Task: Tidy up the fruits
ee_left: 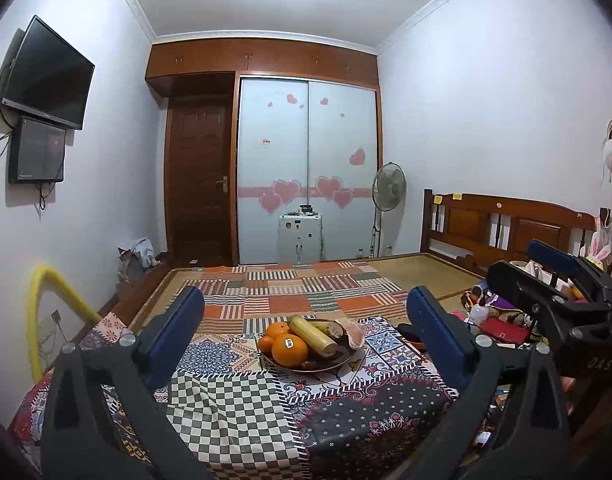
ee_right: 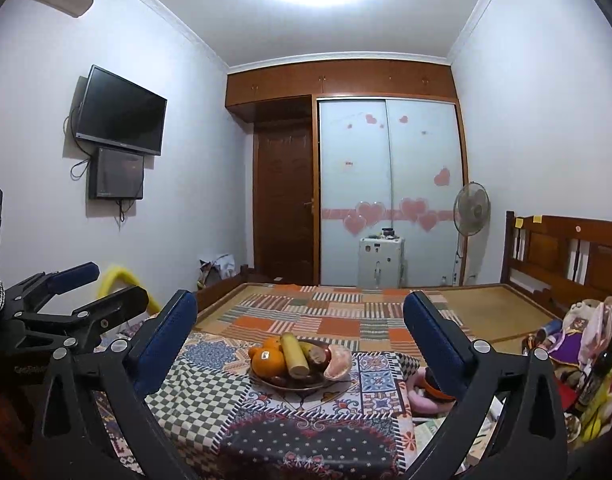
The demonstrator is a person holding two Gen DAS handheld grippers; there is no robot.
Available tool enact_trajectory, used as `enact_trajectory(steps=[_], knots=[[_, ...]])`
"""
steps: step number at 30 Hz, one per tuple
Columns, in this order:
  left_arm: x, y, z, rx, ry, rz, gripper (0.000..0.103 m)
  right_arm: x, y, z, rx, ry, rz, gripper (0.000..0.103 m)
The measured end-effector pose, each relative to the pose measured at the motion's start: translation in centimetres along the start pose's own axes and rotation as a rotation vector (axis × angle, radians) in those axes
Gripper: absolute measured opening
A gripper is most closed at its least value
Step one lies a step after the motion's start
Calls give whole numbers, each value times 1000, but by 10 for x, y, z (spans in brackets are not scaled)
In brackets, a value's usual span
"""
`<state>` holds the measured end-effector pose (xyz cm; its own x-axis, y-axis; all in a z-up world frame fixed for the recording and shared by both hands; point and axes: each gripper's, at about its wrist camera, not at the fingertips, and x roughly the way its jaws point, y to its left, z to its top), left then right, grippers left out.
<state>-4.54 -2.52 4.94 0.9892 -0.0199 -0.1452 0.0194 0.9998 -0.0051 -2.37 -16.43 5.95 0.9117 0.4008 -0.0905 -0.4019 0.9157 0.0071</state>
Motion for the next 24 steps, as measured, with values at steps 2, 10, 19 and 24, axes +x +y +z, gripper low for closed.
enact_trajectory(steps=[2, 10, 19, 24], knots=[[0, 0, 0, -1, 0, 0, 103, 0, 1, 0, 0, -1, -4, 103], [0, 0, -1, -3, 3, 2, 103, -1, 0, 1, 5, -2, -6, 103], [-1, -5, -1, 2, 10, -8, 103, -3, -2, 3, 9, 0, -3, 103], [-2, -5, 0, -1, 5, -17, 103, -4, -1, 4, 10, -2, -3, 103]])
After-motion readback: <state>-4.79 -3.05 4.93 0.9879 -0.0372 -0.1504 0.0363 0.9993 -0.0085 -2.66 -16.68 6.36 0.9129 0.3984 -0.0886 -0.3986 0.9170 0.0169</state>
